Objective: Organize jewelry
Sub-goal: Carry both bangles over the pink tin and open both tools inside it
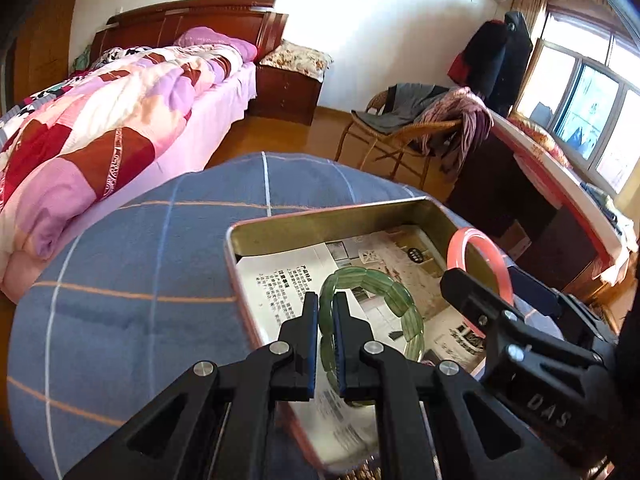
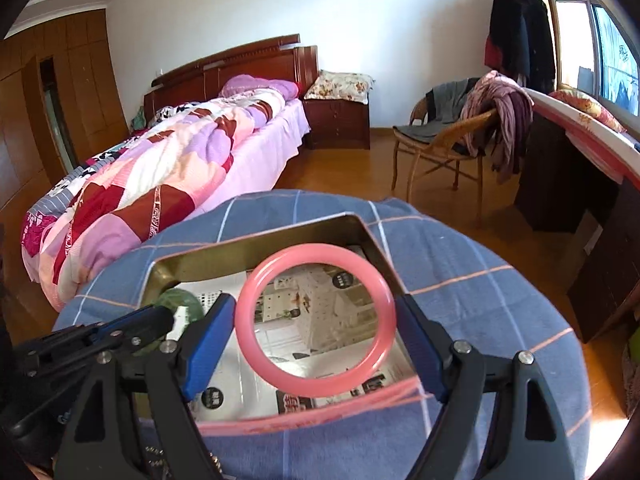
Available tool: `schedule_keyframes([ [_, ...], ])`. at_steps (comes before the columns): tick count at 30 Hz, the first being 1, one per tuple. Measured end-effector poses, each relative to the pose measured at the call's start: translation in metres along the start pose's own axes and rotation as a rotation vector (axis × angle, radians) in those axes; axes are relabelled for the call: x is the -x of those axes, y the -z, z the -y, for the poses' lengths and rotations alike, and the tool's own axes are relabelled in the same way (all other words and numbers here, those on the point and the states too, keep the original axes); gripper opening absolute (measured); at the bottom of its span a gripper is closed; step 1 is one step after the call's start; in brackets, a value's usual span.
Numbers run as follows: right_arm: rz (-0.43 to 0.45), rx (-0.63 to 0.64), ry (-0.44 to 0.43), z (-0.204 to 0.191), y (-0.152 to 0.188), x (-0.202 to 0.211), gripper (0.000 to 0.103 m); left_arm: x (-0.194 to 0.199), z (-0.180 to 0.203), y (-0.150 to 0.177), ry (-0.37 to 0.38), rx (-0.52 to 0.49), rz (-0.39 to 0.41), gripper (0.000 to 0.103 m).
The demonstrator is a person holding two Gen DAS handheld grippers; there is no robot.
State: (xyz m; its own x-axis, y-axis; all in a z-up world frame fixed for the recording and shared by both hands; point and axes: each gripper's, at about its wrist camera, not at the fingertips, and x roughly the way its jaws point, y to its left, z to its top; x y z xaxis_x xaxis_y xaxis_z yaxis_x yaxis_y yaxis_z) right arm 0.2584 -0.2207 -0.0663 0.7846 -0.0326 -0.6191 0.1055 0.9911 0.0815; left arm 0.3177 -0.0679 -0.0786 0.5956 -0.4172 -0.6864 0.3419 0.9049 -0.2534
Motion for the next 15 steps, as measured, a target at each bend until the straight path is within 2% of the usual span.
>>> schedule_keyframes([
  [5, -0.010, -0.001, -0.002, 0.002, 0.002, -0.007, 0.084, -0.009, 0.006, 0.001, -0.029, -0.044, 0.005, 0.006],
  [12, -0.022, -0.043, -0.041, 0.011, 0.006, -0.011, 0.084, -0.015, 0.010, 0.000, -0.036, -0.037, 0.005, 0.007],
  [15, 0.039, -0.060, -0.049, 0.014, 0.002, 0.001, 0.085, -0.010, 0.009, -0.003, -0.028, -0.015, 0.015, 0.021],
])
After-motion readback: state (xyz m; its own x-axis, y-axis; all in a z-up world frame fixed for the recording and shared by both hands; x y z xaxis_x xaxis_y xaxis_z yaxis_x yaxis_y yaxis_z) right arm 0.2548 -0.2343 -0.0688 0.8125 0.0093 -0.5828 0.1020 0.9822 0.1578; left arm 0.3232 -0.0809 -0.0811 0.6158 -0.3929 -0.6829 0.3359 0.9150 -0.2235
